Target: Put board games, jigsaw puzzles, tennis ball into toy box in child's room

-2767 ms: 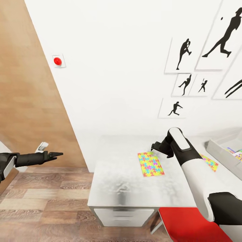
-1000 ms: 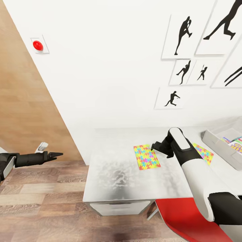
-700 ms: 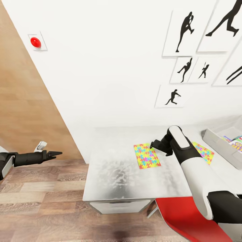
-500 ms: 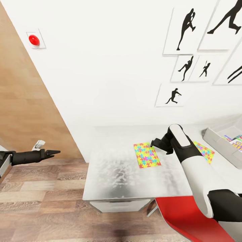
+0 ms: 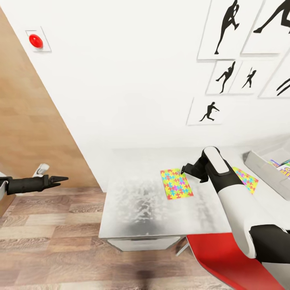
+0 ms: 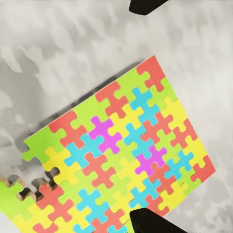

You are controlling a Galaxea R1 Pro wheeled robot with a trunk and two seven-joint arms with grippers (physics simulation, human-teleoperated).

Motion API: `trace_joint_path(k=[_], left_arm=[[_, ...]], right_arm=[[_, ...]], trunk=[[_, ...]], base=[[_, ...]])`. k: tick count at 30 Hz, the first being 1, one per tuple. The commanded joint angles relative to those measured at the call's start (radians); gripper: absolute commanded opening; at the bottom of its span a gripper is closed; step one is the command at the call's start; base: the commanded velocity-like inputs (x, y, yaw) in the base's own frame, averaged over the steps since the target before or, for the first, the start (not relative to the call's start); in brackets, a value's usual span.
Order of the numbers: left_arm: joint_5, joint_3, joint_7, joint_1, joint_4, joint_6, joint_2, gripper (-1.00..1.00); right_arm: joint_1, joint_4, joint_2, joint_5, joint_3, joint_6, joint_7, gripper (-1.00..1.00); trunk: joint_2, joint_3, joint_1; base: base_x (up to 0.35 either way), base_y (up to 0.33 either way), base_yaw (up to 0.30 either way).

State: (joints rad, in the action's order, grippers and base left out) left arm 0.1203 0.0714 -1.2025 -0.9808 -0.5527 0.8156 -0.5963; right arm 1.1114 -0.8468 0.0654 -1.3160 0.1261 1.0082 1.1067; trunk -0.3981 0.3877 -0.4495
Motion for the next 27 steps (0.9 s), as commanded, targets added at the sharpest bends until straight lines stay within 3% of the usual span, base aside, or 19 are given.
trace_joint_path(k=[1,10,27], left_arm=[[0.003,0.0,-0.002,-0.001,-0.011,0.02,-0.002,1.0],[0.002,-0.001,-0.001,-0.001,-0.032,0.045,-0.005,1.0],[0.002,0.001,-0.002,-0.002,-0.038,0.063,-0.019,1.0]], right_arm=[[0.002,-0.001,0.001,-0.009,0.004,0.004,0.01,1.0],[0.006,-0.002,-0.009,-0.009,0.003,0.004,0.01,1.0],[0.057,0.004,0.002,-0.009,0.003,0.005,0.01,1.0]], trunk=[[-0.002,0.003,-0.001],[-0.002,0.018,-0.001],[-0.002,0.046,-0.001]], base=[[0.0,0.0,0.0],[0.0,0.0,0.0],[0.0,0.0,0.0]])
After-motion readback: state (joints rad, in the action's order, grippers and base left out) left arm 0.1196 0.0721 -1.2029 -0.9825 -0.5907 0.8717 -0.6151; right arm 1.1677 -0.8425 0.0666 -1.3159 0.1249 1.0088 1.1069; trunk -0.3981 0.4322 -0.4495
